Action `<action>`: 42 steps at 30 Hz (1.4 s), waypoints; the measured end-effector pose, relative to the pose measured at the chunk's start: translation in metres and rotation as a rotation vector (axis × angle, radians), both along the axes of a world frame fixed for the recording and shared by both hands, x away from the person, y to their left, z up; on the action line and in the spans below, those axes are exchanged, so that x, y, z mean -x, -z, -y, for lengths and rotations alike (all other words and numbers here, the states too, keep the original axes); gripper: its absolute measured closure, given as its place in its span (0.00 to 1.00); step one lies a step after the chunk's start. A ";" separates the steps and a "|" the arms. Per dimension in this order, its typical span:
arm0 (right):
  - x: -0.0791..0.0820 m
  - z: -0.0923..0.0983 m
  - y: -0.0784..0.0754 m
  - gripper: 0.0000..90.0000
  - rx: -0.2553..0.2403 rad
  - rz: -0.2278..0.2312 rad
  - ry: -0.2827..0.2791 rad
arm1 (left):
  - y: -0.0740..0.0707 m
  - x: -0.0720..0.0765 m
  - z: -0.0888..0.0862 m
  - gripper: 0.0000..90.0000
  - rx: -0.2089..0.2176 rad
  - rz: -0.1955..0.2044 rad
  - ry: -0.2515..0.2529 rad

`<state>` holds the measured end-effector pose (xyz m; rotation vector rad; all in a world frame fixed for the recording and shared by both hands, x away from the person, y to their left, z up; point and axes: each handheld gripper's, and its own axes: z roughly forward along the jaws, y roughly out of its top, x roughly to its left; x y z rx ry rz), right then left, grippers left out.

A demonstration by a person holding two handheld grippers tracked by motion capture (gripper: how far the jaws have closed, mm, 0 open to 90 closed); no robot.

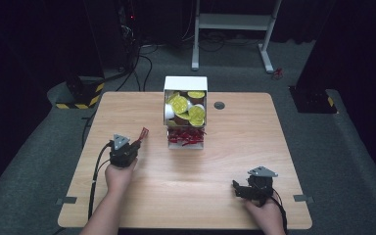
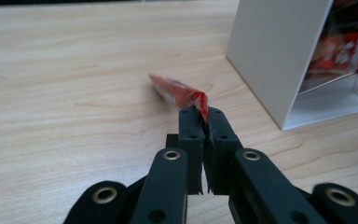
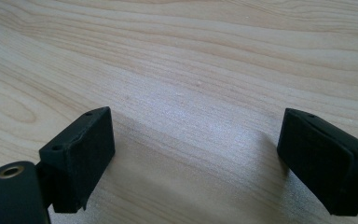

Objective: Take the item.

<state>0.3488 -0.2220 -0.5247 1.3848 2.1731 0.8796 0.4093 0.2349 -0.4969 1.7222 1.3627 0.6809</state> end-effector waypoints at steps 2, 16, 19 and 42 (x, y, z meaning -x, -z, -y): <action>0.000 0.000 0.000 0.12 0.000 0.000 -0.001 | 0.004 -0.003 0.001 0.96 -0.007 -0.022 -0.002; 0.000 0.000 0.000 0.12 -0.001 0.001 0.001 | 0.018 -0.008 0.010 0.93 -0.062 -0.099 -0.005; 0.000 0.000 0.000 0.12 -0.001 0.001 0.001 | 0.019 -0.008 0.012 0.91 -0.074 -0.106 0.004; 0.000 0.000 0.000 0.12 -0.001 0.001 0.001 | 0.006 0.001 0.013 0.64 -0.040 -0.062 0.025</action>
